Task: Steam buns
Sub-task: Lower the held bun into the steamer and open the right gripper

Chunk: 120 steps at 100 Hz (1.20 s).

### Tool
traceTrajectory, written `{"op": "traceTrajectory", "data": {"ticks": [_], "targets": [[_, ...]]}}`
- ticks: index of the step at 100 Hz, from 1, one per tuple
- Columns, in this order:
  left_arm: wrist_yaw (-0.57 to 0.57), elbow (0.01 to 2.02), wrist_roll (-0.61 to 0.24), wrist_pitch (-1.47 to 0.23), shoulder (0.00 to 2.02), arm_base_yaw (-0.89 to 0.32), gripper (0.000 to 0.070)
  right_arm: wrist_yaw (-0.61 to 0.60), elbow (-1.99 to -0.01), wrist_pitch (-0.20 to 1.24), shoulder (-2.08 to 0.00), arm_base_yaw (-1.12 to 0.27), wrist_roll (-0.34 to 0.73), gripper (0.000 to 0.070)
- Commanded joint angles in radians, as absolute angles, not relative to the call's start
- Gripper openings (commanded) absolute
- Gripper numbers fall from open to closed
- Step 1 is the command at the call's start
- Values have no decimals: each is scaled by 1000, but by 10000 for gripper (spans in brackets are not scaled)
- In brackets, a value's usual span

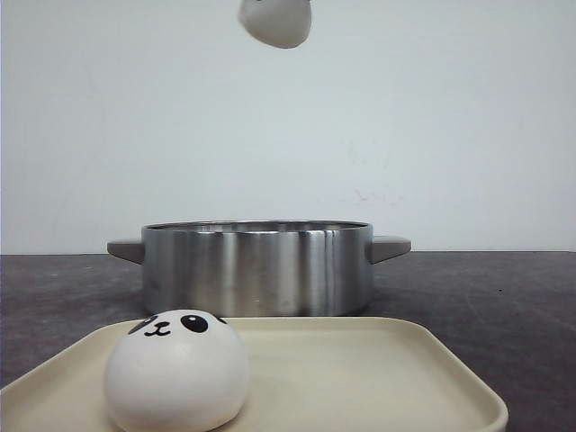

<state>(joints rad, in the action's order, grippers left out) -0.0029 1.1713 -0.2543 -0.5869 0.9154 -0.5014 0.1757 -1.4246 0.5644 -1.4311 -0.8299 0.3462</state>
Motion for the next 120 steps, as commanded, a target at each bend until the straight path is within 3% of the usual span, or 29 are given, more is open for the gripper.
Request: {"op": "traceTrajectory", "data": {"ticks": [1,26,50,69,97,114,117,120], "targets": [[-4,1190,-247,-576,925,-506,514,143,-1439,546,-1479,-795,304,8],[-4,1190,-247,-577,926,-506,514,-21,-1439,562,-1651,-679,303,9],[-4,1190,-248,-588,934,-506,514,-30,-1439,563,-1806,-663,301,30],[-4,1190,-248,-620,935,-506,515,-30,-1439,577,-1859,-660,301,328],[-4,1190,-249,-652,935,-506,514,-27,-1439,608,-1870,-649,282,582],[-3,1190,-253,-691,935,-506,514,-27,-1446,619,-1868,-628,282,578],[-2,1190,-258,-710,935,-506,514,-30,-1454,630,-1868,-624,282,532],[2,1189,-260,-734,935,-506,514,-39,-1465,642,-1863,-622,281,419]]}}
